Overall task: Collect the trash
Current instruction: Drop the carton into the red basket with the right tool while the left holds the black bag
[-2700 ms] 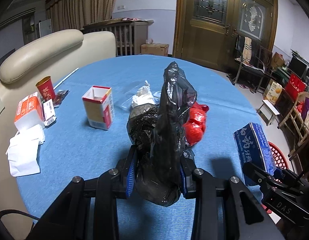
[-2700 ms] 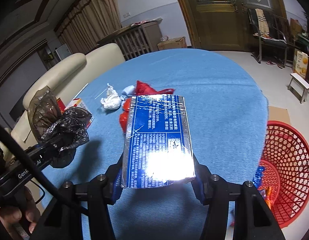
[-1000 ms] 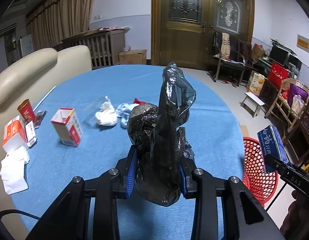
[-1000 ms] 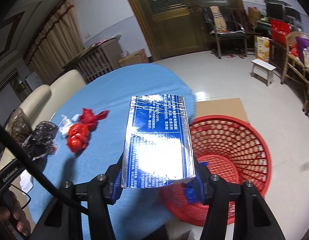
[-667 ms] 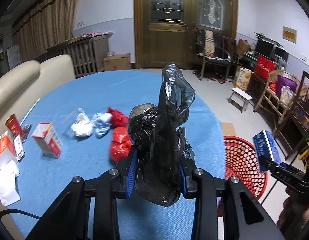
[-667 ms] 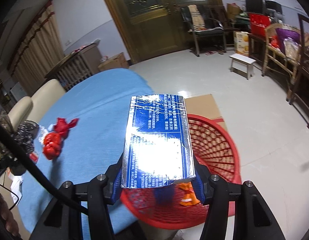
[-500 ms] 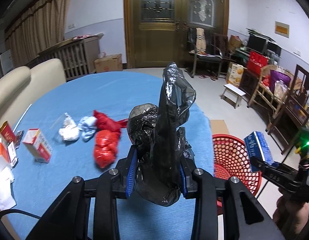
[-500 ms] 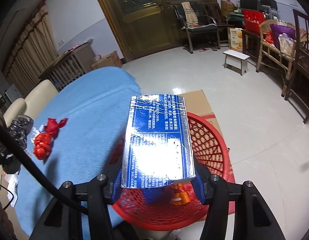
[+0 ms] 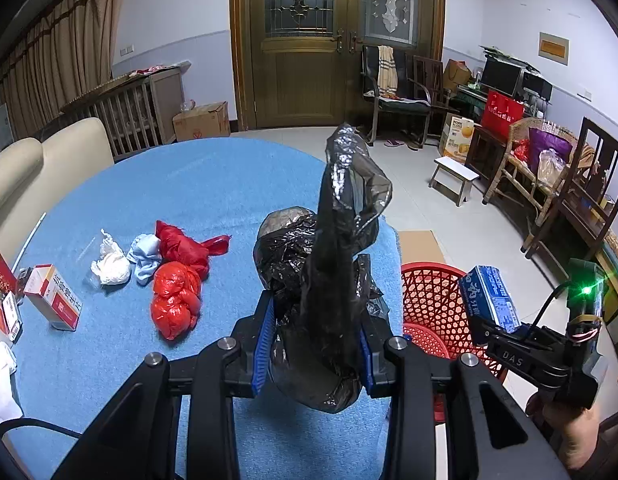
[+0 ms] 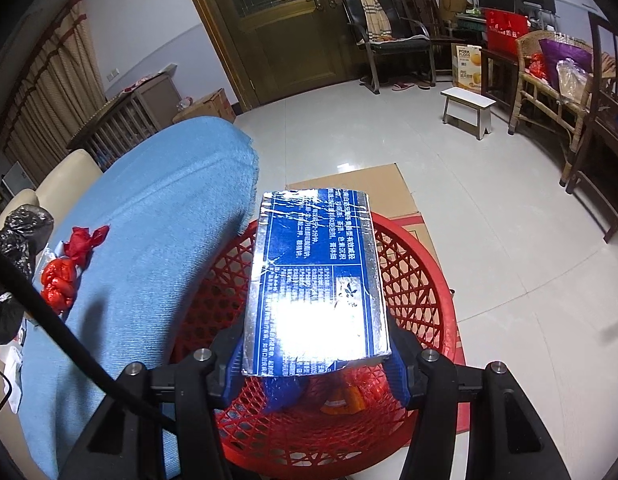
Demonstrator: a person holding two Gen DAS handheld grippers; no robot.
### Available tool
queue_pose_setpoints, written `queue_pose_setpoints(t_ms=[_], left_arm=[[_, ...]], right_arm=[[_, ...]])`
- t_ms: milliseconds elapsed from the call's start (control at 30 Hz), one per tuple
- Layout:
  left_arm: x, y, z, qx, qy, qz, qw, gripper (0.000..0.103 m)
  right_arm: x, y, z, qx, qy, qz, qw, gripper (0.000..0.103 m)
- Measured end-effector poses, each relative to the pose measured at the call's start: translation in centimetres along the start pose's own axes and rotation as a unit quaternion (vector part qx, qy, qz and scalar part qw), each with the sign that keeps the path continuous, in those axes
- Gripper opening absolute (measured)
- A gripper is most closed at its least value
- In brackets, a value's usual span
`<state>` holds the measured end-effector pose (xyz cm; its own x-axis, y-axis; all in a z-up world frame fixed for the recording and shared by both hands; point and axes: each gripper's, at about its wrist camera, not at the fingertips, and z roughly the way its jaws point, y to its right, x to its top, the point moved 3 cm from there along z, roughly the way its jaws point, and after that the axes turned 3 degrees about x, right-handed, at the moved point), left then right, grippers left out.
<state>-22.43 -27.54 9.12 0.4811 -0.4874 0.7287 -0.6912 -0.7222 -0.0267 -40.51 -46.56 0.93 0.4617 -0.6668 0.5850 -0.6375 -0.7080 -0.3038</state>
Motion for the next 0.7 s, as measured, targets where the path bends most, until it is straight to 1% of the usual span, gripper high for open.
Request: queue_pose_setpoints(t_ms=[367, 567, 700], left_arm=[[0.1, 0.0, -0.1, -0.002, 0.001, -0.002, 1.0, 0.037], [0.2, 0.0, -0.3, -0.003, 0.003, -0.001, 1.0, 0.037], [0.3, 0.2, -0.4, -0.005, 0.003, -0.002, 1.0, 0.037]], right_arm=[[0.4, 0.1, 0.9, -0.006, -0.006, 0.0, 1.0, 0.059], [0.6, -0.2, 1.5, -0.012, -0.019, -0.001, 1.0, 0.061], [0.8, -0.1, 1.8, -0.021, -0.024, 0.002, 0.999, 0.068]])
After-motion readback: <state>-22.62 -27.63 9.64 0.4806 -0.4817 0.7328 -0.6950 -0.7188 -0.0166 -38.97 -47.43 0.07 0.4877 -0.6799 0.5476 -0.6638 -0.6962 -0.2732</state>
